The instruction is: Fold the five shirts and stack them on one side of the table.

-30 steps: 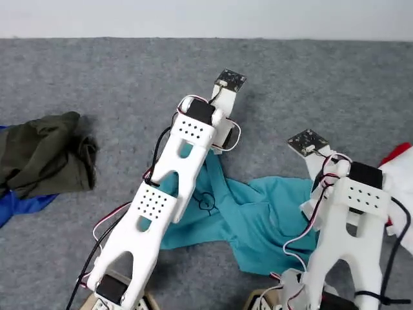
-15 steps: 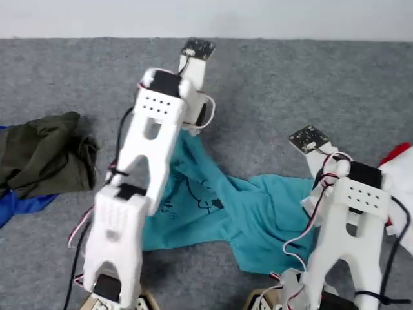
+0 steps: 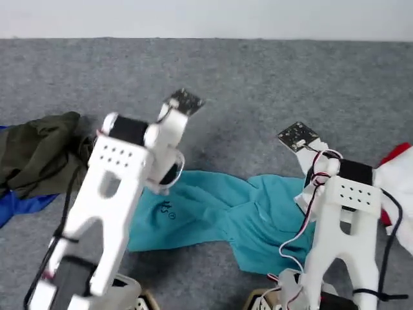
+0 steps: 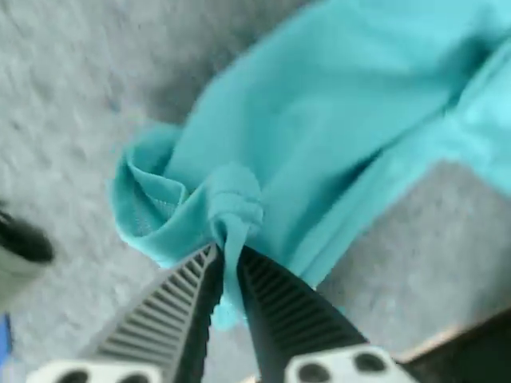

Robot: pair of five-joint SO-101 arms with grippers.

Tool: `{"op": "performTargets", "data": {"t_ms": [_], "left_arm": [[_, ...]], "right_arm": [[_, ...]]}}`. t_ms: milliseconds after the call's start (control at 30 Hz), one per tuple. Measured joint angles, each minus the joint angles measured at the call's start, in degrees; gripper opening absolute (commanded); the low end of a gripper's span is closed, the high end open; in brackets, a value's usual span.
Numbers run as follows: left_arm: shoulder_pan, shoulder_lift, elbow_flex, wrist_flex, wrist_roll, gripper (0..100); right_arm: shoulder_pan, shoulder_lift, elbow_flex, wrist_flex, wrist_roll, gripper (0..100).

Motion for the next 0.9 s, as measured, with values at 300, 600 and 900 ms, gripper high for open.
{"op": "performTargets", "data": {"t_ms": [300,600,900], "left_arm": [[0.0,-11.34,22.42,0.0,-0.18,9],[-12.48,-13.19,21.01,0.0,2.73,26],[-30.68,-13.19,12.31,0.0,-7.47,26]], "right_arm": [[-0.09,0.0,0.0,0.0,0.0,23.1],[-0.09,-0.26,0.0,0.0,0.0,23.1],[-0.09,-0.35,0.0,0.0,0.0,23.1]]}}
